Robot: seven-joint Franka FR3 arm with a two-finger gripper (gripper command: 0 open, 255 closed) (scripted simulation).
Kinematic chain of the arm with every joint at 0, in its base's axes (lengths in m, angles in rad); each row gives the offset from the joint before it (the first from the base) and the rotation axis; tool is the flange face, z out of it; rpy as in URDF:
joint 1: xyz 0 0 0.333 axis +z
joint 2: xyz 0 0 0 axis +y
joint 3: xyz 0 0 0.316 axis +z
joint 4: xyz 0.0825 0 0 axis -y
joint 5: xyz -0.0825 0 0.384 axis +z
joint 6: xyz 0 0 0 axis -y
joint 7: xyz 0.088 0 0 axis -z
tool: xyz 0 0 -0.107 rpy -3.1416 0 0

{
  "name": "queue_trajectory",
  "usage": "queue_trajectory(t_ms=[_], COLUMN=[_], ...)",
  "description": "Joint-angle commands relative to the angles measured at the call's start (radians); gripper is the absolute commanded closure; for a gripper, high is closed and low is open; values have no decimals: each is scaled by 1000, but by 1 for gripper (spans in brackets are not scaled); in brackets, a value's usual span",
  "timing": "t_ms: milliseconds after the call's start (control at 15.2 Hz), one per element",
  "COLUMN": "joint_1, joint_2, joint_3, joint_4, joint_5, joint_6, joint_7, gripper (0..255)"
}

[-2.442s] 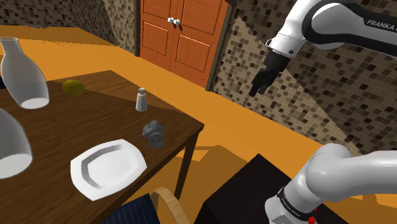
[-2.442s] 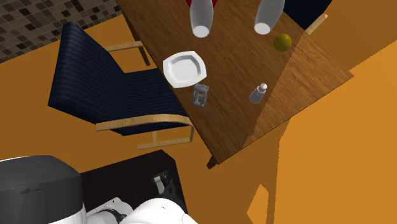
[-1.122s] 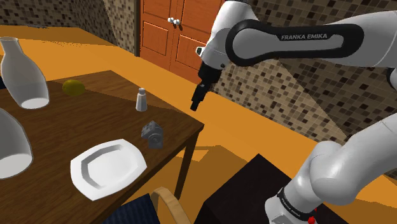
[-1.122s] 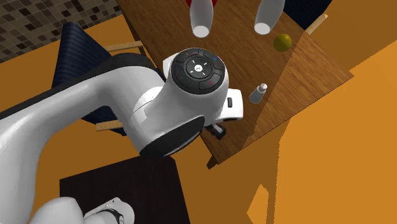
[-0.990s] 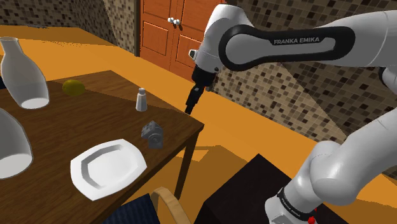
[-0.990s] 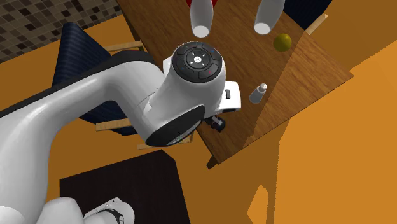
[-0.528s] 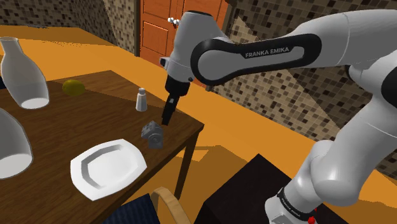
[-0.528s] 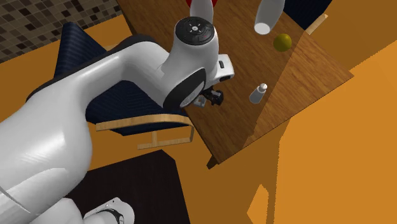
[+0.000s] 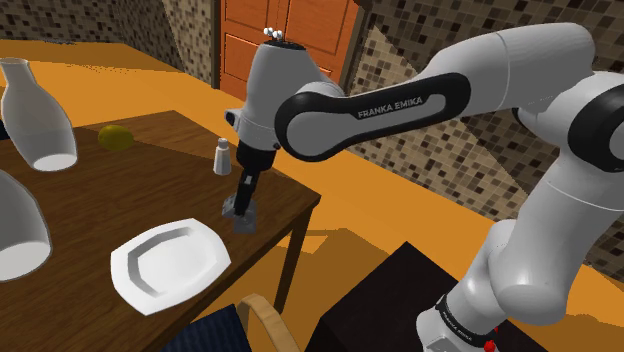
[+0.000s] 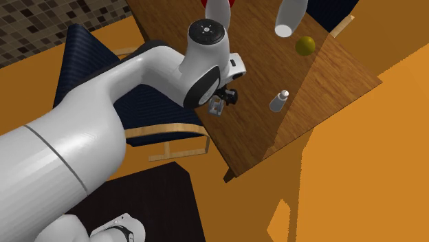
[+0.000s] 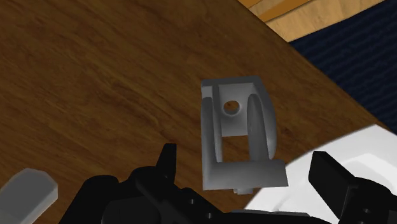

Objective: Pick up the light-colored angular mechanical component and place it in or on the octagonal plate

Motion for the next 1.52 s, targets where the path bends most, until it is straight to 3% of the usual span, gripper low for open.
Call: queue_trajectory(t_ms=[0, 594, 660, 1254, 1452], joint_1=[2, 3, 3, 3, 2], joint_2=[17, 28, 28, 28, 14], joint_3=[0, 0, 0, 0, 1], joint_4=[-9, -17, -17, -17, 7], joint_5=[-8, -13, -13, -13, -6], joint_6=[26, 44, 44, 44, 7], joint_7=[5, 9, 9, 9, 5], gripper=[0, 0, 255, 255, 255])
